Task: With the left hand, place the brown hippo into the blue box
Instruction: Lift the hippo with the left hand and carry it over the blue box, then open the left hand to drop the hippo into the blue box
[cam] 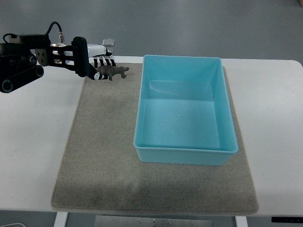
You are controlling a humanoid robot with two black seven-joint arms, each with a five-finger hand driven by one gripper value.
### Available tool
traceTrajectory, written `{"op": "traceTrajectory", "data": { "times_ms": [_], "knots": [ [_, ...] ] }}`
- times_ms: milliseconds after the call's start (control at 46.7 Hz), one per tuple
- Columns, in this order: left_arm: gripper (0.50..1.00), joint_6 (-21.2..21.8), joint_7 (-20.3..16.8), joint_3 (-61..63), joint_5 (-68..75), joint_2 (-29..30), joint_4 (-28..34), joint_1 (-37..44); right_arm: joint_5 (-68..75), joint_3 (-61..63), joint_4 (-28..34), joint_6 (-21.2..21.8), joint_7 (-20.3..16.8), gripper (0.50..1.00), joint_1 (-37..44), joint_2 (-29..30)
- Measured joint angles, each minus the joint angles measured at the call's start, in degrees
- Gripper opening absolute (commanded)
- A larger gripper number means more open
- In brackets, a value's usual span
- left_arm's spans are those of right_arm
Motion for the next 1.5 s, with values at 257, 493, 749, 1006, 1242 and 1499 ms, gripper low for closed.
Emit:
{"op": "traceTrajectory", "data": {
  "times_ms": [257,493,749,1006,1242,1499],
  "knots": [
    [0.500,1.66,-0.01,-4.69,0.15,-3.18,0.00,-0.55,0.00,0.00,0.00,0.00,0.00,0.936,0.01,0.00],
    [0.500,2.25,-0.06,-5.19,0.56,-7.11,-0.04,-2.29,-0.01,0.00,0.00,-0.03,0.00,0.936,0.00,0.00],
    [0.500,4.56,-0.08,-5.20,0.75,-11.63,0.00,-2.95,0.00,0.00,0.00,-0.03,0.00,0.936,0.01,0.00],
    [0.533,4.73,-0.02,-5.13,0.98,-14.45,0.06,-1.48,0.00,0.00,0.00,-0.03,0.00,0.936,0.00,0.00],
    [0.694,4.76,0.09,-5.13,0.92,-14.52,0.36,-0.36,0.00,0.00,0.00,-0.01,0.00,0.936,0.00,0.00],
    [0.769,4.75,0.08,-5.13,0.37,-14.52,0.28,0.01,0.00,0.00,0.00,-0.04,0.00,0.936,0.01,0.00]
  ]
}}
